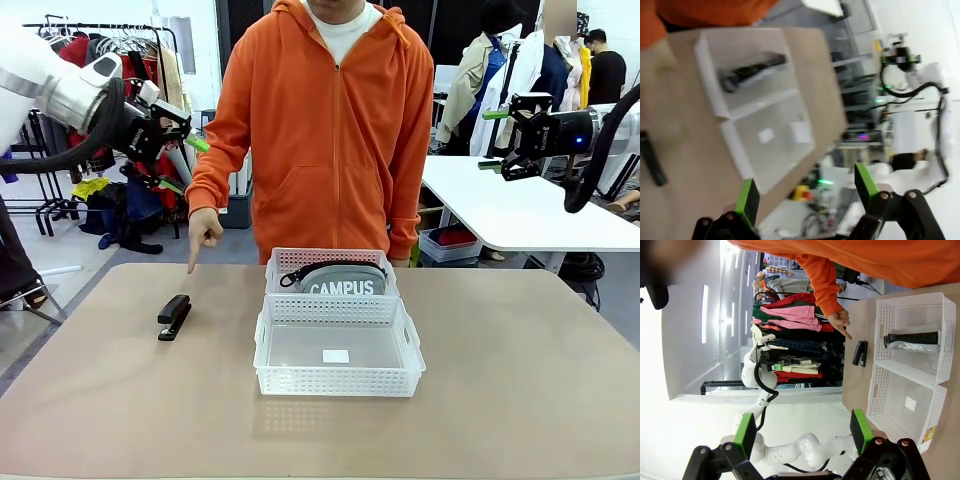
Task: Distribute items into two baskets.
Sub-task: Pick up the Stapler that the person points to.
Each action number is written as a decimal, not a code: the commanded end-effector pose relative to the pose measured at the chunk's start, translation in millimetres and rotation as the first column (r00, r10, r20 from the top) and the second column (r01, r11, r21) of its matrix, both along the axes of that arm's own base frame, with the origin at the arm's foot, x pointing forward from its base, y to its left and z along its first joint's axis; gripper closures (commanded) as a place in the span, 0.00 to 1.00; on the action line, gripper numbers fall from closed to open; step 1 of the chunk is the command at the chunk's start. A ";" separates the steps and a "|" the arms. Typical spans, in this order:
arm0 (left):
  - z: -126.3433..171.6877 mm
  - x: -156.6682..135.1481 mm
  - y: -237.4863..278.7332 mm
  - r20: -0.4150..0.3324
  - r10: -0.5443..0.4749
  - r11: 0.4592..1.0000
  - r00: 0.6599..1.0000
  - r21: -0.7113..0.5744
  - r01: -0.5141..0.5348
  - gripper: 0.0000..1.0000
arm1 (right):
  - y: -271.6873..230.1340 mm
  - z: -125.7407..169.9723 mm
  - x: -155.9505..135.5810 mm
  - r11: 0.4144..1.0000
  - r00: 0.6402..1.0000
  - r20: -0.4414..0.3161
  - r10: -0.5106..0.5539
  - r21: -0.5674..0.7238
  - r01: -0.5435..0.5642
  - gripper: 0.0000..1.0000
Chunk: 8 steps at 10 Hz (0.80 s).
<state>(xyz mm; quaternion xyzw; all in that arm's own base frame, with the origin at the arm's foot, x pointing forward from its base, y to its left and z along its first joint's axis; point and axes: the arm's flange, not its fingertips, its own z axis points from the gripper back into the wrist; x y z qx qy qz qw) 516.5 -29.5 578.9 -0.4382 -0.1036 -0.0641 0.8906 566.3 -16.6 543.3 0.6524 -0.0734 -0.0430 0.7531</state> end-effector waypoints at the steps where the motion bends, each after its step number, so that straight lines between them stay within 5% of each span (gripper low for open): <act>1: -2.5 -2.7 -6.3 0.183 0.014 0.978 0.983 0.201 -0.051 0.00 | -0.1 2.0 -0.4 1.000 1.000 0.004 -0.003 0.005 0.003 0.00; 2: -8.7 -0.6 -13.4 0.292 -0.084 0.935 0.953 0.354 -0.026 0.00 | -0.1 2.0 -0.4 1.000 1.000 0.004 -0.003 0.005 0.003 0.00; 6: -32.6 -9.5 -45.7 0.289 -0.210 0.814 0.934 0.581 0.003 0.00 | -0.1 2.0 -0.4 1.000 1.000 0.004 -0.003 0.005 0.003 0.00; 8: -35.8 -9.6 -50.9 0.277 -0.180 0.830 0.944 0.558 -0.006 0.00 | -0.1 2.0 -0.4 1.000 1.000 0.004 -0.003 0.005 0.003 0.00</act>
